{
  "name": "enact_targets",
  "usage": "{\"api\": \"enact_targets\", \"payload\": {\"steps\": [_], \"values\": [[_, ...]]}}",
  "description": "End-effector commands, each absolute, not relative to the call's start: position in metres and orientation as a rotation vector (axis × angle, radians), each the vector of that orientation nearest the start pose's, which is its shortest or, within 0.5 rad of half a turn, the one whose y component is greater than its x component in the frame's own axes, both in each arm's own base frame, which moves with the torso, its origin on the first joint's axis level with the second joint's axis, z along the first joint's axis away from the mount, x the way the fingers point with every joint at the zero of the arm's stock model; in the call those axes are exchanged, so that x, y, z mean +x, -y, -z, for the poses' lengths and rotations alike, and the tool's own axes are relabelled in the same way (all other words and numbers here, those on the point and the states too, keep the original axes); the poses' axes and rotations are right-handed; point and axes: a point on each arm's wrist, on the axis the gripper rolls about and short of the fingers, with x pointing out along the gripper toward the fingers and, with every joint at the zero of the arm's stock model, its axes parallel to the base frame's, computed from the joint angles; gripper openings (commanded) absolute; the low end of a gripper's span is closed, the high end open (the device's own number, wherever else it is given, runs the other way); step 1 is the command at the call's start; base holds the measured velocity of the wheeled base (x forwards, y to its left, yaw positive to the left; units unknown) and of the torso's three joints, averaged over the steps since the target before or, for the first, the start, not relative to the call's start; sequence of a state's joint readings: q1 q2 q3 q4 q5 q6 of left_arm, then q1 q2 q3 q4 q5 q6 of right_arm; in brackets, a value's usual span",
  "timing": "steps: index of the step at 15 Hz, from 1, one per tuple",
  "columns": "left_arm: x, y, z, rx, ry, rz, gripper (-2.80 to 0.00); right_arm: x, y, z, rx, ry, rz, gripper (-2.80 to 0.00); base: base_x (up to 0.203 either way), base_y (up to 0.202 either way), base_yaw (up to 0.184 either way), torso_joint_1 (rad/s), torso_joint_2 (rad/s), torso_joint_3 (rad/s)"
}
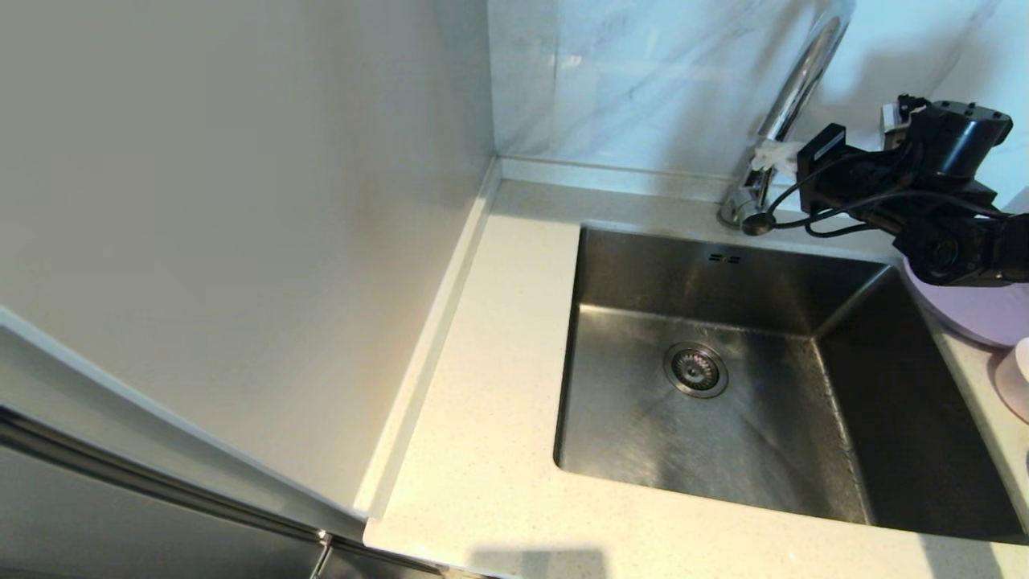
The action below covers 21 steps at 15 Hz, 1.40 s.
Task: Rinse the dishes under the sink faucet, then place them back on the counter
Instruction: Turn on the faucet
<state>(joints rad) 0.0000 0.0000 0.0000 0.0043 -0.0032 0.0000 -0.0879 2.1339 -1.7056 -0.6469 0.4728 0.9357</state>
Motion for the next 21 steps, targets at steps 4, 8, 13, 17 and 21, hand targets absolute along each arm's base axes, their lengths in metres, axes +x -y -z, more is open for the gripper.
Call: {"api": "enact_targets", "payload": {"steps": [4,8,13,17,21], "values": [[-0.023,0.0,-0.075,0.0,-0.005,0.005,-2.8,0.454,0.036,-0.256,0.847,-0.018,-0.42,-2.8,0.0,0.0,0.0,0.0,0.0,0.0],[-0.023,0.0,-0.075,0.0,-0.005,0.003,-2.8,0.45,0.047,-0.251,0.805,-0.037,-0.388,-2.8,0.0,0.0,0.0,0.0,0.0,0.0],[-0.023,0.0,-0.075,0.0,-0.005,0.005,-2.8,0.443,0.058,-0.263,0.803,-0.004,-0.379,-2.8,0.0,0.0,0.0,0.0,0.0,0.0],[-0.023,0.0,-0.075,0.0,-0.005,0.003,-2.8,0.436,0.056,-0.271,0.802,-0.008,-0.414,-2.8,0.0,0.0,0.0,0.0,0.0,0.0],[-0.023,0.0,-0.075,0.0,-0.005,0.003,-2.8,0.428,0.053,-0.276,0.847,-0.058,-0.494,-2.8,0.0,0.0,0.0,0.0,0.0,0.0]]}}
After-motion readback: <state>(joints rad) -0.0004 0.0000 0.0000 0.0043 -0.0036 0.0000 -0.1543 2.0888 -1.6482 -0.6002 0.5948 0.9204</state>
